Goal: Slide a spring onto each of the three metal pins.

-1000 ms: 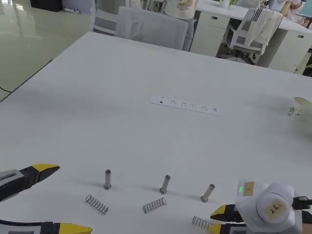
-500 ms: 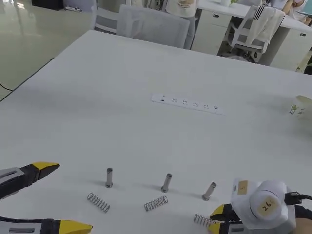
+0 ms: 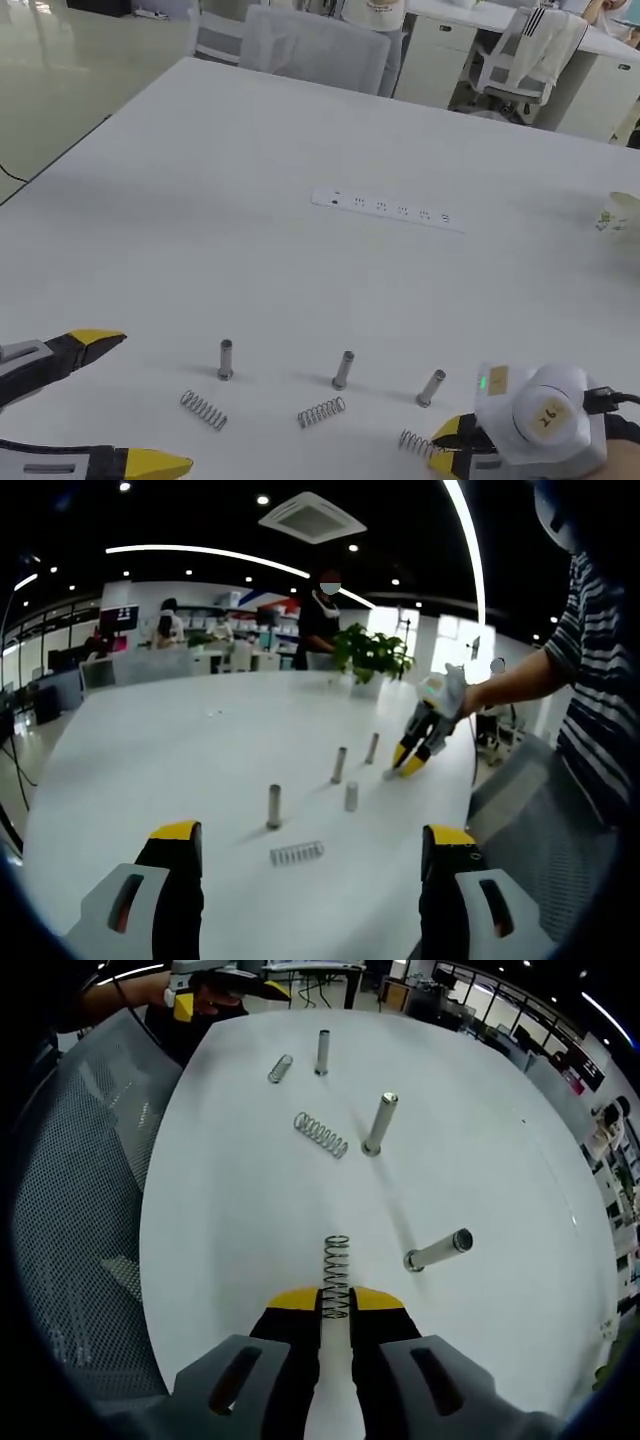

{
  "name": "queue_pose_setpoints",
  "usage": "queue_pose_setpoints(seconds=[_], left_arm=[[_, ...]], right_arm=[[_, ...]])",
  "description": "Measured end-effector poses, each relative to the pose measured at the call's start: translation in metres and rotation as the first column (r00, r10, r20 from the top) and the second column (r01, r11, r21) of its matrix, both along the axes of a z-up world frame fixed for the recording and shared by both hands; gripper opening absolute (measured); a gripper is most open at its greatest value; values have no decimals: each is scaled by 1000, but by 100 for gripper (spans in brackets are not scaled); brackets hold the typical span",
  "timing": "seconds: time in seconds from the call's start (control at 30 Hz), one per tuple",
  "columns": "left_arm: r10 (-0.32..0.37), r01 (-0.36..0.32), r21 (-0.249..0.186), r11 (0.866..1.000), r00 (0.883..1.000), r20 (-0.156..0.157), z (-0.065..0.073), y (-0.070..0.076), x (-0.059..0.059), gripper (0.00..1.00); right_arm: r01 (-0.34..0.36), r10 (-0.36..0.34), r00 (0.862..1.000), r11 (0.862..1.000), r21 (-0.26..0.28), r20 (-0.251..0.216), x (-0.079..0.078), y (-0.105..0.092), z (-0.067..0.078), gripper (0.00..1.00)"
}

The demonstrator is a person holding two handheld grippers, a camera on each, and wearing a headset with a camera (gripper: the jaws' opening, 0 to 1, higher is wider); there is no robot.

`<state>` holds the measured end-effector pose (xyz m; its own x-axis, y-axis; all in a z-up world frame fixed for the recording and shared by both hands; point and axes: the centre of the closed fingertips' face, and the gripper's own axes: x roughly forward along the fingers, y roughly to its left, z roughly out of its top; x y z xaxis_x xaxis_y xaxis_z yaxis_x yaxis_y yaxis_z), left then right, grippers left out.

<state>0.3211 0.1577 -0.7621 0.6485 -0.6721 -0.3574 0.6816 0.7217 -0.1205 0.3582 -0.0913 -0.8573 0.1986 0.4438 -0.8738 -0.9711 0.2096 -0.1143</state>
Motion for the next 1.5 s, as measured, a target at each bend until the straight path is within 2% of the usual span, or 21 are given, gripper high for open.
queue_pose_setpoints(seconds=[0.1, 0.27, 0.37, 0.47, 0.63, 0.83, 0.97, 1.3, 1.5], left_arm=[[-15, 15, 0, 1000, 1000, -1, 1, -1, -3, 87], [-60, 59, -14, 998, 998, -14, 3, -7, -13, 84], [-102, 101, -23, 995, 994, -35, 1, -14, -20, 80], [-115, 115, -15, 993, 993, -30, 1, -20, -19, 79], [-154, 153, -25, 988, 988, -31, 2, -31, -16, 77], [-208, 207, -27, 978, 977, -37, 2, -45, -16, 72], [-238, 236, -35, 971, 970, -42, 2, -55, -15, 70], [-318, 317, -41, 948, 946, -55, -3, -83, -10, 64], [-363, 361, -52, 931, 930, -48, 0, -100, -4, 59]], right_arm=[[1, -1, 1000, 1000, 25, -3, -2, 4, 6, 8], [-21, 21, 1000, 999, 36, 0, -9, 9, 15, 8], [-43, 43, 999, 998, 41, 3, -14, 14, 21, 8], [-76, 75, 997, 996, 36, 16, -18, 18, 25, 8], [-111, 110, 994, 993, 47, 23, -22, 26, 34, 8], [-135, 134, 991, 988, 70, 21, -25, 33, 47, 8], [-156, 155, 988, 986, 66, 21, -27, 37, 50, 8], [-203, 201, 979, 977, 63, 29, -33, 48, 55, 8], [-217, 215, 976, 973, 78, 34, -37, 57, 60, 8]])
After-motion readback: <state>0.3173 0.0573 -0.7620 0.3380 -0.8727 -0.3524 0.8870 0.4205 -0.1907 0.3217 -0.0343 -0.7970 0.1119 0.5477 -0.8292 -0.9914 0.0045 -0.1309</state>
